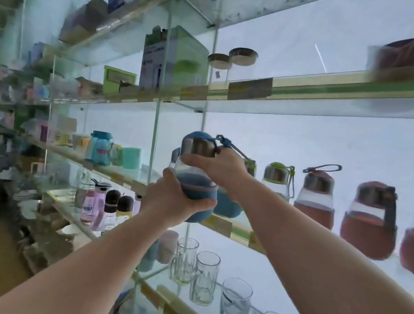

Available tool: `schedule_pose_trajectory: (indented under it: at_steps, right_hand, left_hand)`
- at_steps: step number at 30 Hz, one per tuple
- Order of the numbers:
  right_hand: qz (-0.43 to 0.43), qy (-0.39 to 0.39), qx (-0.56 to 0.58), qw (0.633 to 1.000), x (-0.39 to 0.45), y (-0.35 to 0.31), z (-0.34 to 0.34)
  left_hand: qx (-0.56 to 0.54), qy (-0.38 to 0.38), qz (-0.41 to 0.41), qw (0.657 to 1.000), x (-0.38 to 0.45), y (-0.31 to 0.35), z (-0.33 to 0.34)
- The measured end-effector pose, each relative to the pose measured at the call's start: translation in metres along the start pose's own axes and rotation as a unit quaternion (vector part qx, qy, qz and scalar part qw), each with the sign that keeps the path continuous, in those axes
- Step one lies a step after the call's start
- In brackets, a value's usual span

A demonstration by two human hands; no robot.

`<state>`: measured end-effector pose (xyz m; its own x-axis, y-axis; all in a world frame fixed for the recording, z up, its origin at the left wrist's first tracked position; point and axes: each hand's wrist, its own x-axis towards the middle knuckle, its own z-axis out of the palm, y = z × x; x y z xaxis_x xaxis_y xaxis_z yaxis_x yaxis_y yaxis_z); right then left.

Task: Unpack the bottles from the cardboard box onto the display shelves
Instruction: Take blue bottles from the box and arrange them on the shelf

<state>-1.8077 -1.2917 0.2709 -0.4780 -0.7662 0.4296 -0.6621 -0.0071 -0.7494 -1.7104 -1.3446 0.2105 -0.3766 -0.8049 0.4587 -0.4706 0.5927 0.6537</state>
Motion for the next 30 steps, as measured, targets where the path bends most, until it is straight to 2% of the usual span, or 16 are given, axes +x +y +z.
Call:
schedule_pose_trajectory:
  at_steps: [6,11,20,30]
  right_hand:
    - [0.027,0.053,-0.04,0.997,0.015,0.041,-0.052]
    - [0.048,0.07,-0.057,0.995,0.027,0.076,-0.077]
    - [0.092,0.077,-0.084,0.989,0.038,0.12,-0.088]
    - [0.1,0.078,-0.098,0.987,0.04,0.137,-0.085]
  left_hand:
    - [-0.04,-0.034,0.025,0.998,0.016,0.041,0.057]
    - [-0.025,-0.06,0.036,0.997,0.025,0.064,0.095]
    - [0.008,-0.104,0.031,0.994,0.037,0.072,0.14]
    - [-0.038,-0.112,0.019,0.993,0.044,0.068,0.161]
